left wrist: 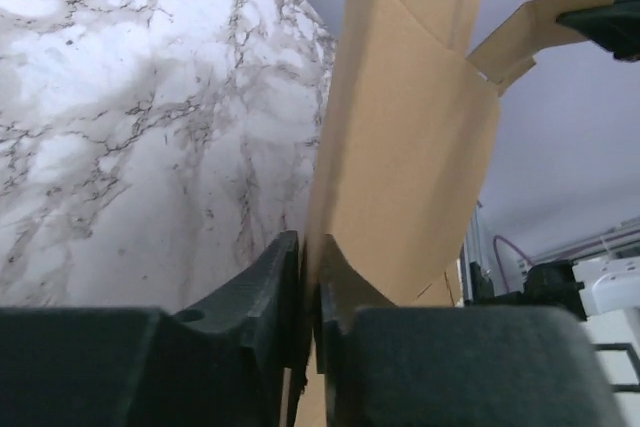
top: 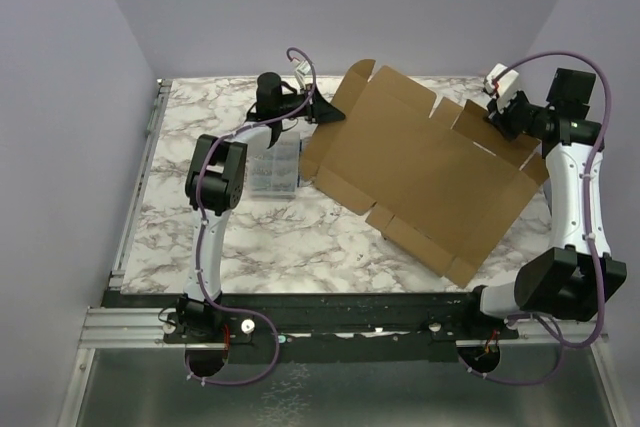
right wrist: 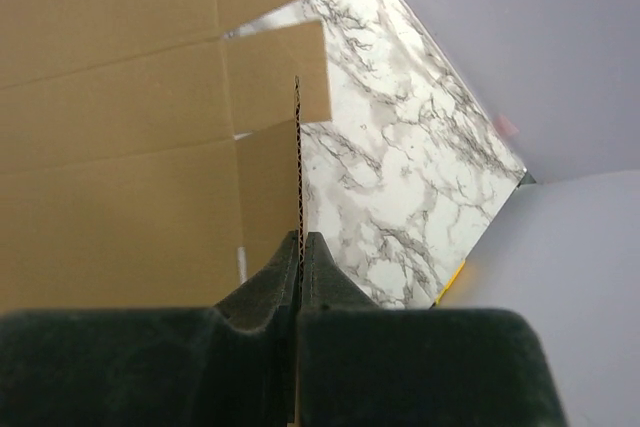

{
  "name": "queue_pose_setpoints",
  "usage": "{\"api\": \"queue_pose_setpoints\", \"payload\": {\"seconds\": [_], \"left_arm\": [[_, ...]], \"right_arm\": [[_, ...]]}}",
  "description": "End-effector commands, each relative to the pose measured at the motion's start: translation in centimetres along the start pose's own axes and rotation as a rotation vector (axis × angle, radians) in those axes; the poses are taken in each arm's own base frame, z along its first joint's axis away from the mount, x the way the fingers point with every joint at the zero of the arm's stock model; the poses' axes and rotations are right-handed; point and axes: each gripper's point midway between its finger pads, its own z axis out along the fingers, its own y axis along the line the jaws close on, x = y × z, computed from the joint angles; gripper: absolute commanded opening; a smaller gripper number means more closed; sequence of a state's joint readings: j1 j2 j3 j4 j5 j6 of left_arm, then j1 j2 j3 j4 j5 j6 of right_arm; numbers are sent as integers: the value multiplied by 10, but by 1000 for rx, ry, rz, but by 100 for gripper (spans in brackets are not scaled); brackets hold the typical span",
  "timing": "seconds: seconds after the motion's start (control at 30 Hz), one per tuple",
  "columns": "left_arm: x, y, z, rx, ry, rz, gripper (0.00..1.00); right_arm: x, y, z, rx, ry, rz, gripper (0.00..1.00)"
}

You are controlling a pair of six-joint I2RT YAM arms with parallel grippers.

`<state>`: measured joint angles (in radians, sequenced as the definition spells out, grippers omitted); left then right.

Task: Fold the paper box
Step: Fold the paper box at the center of the board.

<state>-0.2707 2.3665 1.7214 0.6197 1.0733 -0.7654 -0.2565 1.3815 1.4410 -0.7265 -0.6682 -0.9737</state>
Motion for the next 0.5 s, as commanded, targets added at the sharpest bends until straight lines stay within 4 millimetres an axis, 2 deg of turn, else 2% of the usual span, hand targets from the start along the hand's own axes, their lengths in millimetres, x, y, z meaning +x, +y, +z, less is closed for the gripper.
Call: {"api": "queue_pose_setpoints", "payload": {"seconds": [0.0, 0.03, 0.17, 0.27, 0.33, 0.37, 0.43, 0.47], "left_arm": [[-34, -53, -1, 49, -82, 31, 7], [-40, -63, -3, 42, -100, 20, 0], [-39, -94, -18, 7, -138, -60, 0], [-29, -122, -35, -33, -160, -119, 0], [-15, -125, -48, -146, -146, -139, 0], [-4, -119, -56, -250, -113, -128, 0], [20, -113, -72, -454, -37, -115, 0], [29, -115, -76, -502, -17, -120, 0]], "right_arm": [[-4, -12, 2, 19, -2, 41, 1], [-4, -8, 5, -1, -10, 62, 1], [2, 14, 23, -117, -34, 177, 1], [17, 30, 44, -168, -15, 285, 0], [23, 42, 59, -201, -10, 355, 1], [25, 50, 68, -225, -1, 376, 1], [22, 75, 90, -292, 14, 386, 1], [20, 88, 101, -327, 19, 389, 1]]}}
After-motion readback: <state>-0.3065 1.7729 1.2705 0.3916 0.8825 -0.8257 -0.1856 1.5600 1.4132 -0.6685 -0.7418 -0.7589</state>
